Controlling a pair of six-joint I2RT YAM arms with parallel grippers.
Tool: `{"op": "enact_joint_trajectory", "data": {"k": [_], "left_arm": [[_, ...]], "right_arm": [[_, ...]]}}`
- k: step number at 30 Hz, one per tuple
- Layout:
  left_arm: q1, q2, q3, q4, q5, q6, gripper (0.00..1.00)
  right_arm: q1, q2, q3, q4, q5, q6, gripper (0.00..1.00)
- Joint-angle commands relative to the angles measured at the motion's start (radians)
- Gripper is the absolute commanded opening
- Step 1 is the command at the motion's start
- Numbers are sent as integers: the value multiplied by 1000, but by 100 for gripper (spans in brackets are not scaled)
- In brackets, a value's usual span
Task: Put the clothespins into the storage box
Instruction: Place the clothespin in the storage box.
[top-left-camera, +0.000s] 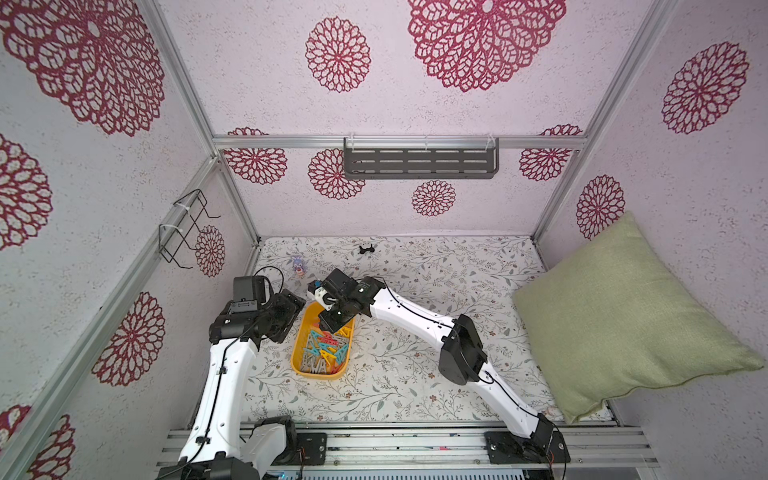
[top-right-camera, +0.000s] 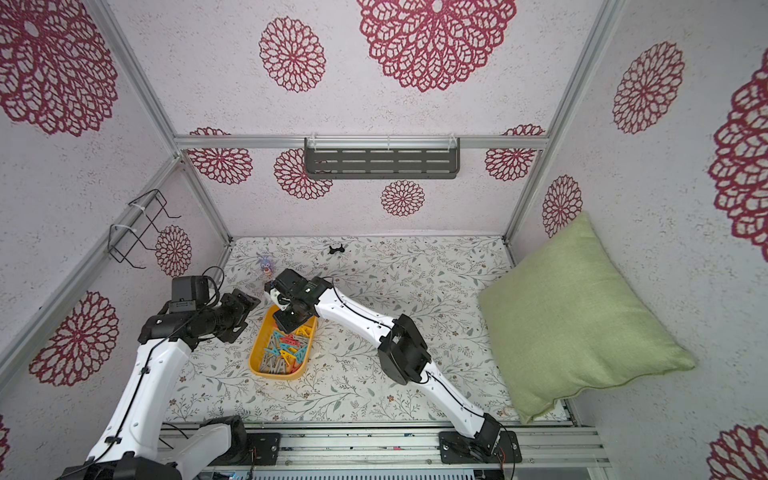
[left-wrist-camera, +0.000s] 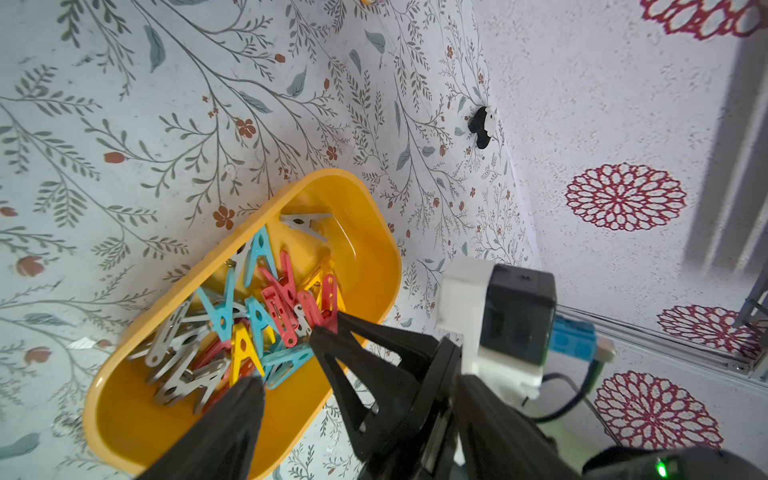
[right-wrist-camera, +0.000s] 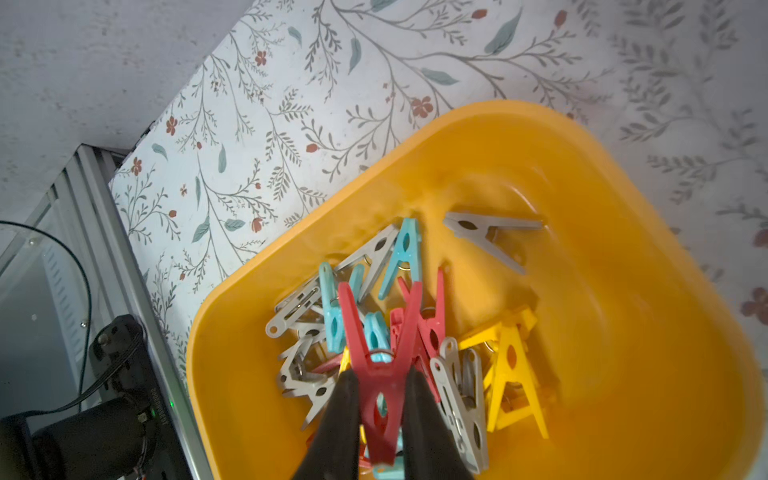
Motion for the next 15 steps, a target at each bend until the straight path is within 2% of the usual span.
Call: {"op": "enact_joint_trajectory", "data": {"k": [1, 4, 7, 15], "left_arm": [[15, -40, -13, -35, -7, 19, 80], [16, -65, -10, -49, -16, 25, 80], [19, -75, 6, -51, -23, 35, 80], [20, -65, 132, 7, -123, 133, 83]], "right_arm": [[-7, -18, 30, 3, 66, 17, 32], [-10, -24, 35, 10, 81, 18, 49], [-11, -51, 35, 13, 113, 21, 60], [-14, -239, -17, 50, 289, 1, 70]]}}
